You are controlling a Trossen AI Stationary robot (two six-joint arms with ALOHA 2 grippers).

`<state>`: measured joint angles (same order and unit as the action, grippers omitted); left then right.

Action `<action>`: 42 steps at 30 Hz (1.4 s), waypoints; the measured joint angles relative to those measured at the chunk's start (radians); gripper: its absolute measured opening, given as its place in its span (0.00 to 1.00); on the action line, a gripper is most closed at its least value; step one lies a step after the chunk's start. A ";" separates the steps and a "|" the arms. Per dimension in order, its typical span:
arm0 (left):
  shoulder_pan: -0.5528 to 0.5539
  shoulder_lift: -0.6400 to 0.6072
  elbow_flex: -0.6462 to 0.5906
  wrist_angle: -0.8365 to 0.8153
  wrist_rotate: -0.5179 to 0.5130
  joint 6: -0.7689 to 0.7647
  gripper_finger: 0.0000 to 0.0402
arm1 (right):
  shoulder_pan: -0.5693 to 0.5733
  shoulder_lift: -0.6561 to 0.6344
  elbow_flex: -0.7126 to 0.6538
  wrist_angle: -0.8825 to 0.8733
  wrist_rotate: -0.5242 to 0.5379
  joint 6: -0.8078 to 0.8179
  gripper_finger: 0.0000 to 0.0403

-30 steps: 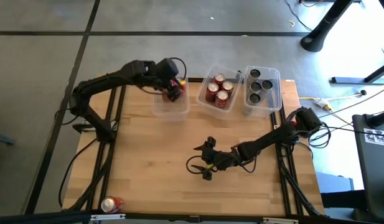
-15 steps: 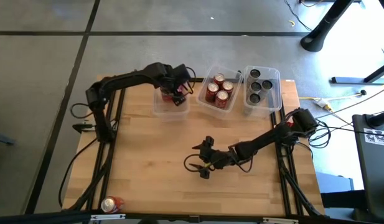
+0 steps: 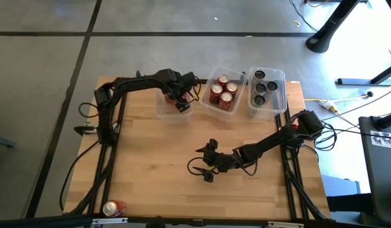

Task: Sort soda cans
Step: Put the top orange soda can into the left transparent bin, then put the orange soda can into the left transparent bin

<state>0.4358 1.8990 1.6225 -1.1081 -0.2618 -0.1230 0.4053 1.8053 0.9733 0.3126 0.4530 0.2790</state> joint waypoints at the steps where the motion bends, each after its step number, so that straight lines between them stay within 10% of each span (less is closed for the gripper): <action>1: 0.000 0.000 -0.004 0.007 0.000 0.000 0.74 | 0.000 0.000 0.000 0.000 0.000 0.000 0.89; 25: 0.011 0.005 -0.123 0.206 0.013 0.072 0.86 | 0.000 0.000 0.000 0.007 0.000 0.000 0.89; 42: -0.021 -0.057 0.073 -0.059 0.003 0.070 0.87 | 0.000 0.000 0.000 0.007 -0.001 0.000 0.89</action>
<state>0.4153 1.8421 1.6958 -1.1671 -0.2588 -0.0526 0.4053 1.8053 0.9730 0.3195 0.4524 0.2790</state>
